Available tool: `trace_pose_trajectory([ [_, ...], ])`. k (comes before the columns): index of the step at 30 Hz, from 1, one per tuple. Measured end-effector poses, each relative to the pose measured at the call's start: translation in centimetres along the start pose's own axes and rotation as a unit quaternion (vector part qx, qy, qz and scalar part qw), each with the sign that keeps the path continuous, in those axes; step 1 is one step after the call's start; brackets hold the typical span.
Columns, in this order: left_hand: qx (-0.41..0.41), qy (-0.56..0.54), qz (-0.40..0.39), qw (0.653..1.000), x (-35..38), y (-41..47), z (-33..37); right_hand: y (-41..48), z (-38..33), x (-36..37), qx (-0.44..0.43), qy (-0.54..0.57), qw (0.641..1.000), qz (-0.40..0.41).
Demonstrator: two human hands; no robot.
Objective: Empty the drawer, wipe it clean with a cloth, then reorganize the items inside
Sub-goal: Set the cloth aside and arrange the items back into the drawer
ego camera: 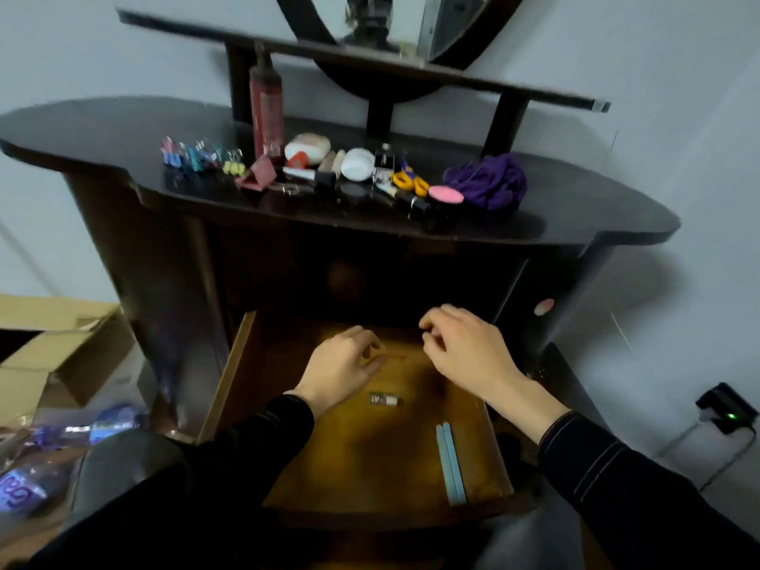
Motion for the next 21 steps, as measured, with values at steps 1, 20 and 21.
trace_pose_trajectory([
  [1, 0.027, 0.004, 0.028, 0.999, -2.3, 0.0, 1.2, 0.5, -0.9, -2.4, -0.008, 0.019, 0.998, 0.055],
  [20, -0.182, -0.173, 0.308, 0.917, -30.6, 10.5, -2.8, 14.0, -2.5, -11.4, 0.064, -0.047, 0.991, 0.107],
  [21, -0.212, -0.184, 0.283, 0.917, -31.0, 11.8, -4.1, 13.9, -2.6, -11.3, 0.062, -0.051, 0.99, 0.12],
])
Point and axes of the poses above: each hand's wrist, its own y-axis towards the middle knuckle, its own x-axis out of the palm, z = x × y, the point moved 4 cm from there along y, towards the middle knuckle, and after that the axes turned 14 degrees about -z, right-handed, at the moved point
